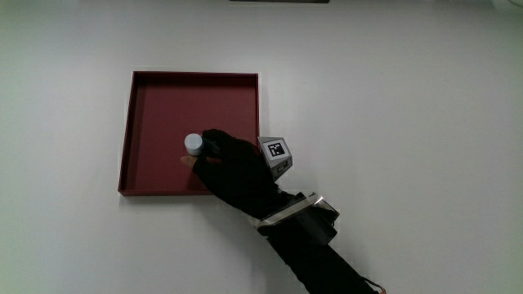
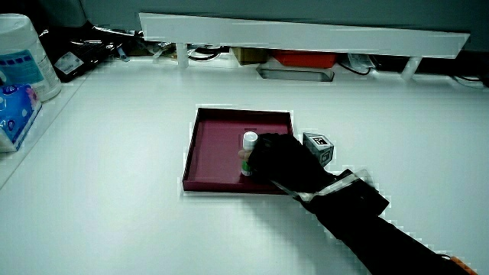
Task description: Place glue stick
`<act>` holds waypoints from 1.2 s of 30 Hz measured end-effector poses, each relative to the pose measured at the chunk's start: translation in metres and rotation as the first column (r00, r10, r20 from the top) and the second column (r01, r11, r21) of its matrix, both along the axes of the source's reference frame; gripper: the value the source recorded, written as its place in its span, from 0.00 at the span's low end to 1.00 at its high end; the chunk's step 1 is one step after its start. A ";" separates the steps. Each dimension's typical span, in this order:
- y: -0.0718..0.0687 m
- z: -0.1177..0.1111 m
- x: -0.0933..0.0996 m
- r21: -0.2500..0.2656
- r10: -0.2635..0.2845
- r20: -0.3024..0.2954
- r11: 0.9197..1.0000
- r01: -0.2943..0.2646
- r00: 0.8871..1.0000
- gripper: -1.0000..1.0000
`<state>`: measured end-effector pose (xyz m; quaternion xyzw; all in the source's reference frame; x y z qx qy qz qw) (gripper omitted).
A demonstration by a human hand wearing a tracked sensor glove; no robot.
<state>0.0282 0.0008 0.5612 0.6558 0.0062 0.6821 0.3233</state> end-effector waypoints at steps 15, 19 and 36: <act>0.003 -0.002 0.002 0.006 0.020 0.011 1.000 -0.020 1.000 0.15; 0.002 -0.013 0.008 0.031 0.039 0.018 0.999 -0.039 0.999 0.08; -0.020 -0.095 0.065 0.157 -0.327 -0.047 0.931 0.330 0.944 0.00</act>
